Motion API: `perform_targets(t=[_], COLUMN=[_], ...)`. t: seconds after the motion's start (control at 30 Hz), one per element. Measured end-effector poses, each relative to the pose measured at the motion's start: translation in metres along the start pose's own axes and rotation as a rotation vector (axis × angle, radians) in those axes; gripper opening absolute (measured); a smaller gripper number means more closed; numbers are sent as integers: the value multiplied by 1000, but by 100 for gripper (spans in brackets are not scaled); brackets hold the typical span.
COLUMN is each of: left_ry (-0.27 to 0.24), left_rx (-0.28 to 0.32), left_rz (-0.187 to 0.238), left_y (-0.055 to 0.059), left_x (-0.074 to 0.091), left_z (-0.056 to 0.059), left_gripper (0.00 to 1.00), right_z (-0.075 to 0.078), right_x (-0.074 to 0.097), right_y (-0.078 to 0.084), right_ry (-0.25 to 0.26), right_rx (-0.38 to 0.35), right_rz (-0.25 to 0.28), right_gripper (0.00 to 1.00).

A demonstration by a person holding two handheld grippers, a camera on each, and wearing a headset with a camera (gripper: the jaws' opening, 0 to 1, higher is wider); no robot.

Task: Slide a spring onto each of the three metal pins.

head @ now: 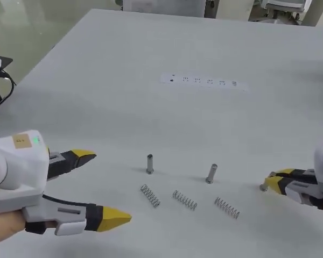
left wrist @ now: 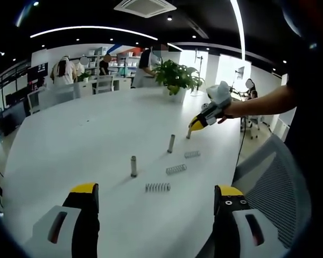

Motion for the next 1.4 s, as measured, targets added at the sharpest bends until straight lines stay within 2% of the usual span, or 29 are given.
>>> perform_targets(t=[0.37,0.57,1.23,1.4], left_ry=[-3,-6,5,5], left_rx=[5,6,1,-1], left_rz=[-1,-2,1,0], left_y=[3,3,0,-1], left_x=[2,4,2,2], left_z=[2,2,3,3], left_gripper=[85,86,86,86], right_z=[1,2,0,0], right_x=[2,4,15,17], right_y=[-1,-1,-2,-1], right_ry=[3,8,3,8], right_rx=[9,5,5,1], right_rz=[-5,7,34,33], right_gripper=[17,27,34,39])
Point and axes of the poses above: the centre of the closed fingertips' face, and the gripper's own axes: x roughly backward along the fingers, z roughly to its right, y roughly out of its underside, the point moved 7 cm from there along x, roughly backward along the fingers, and after that the axes turned 11 degrees about z, right-handed, at the moved point
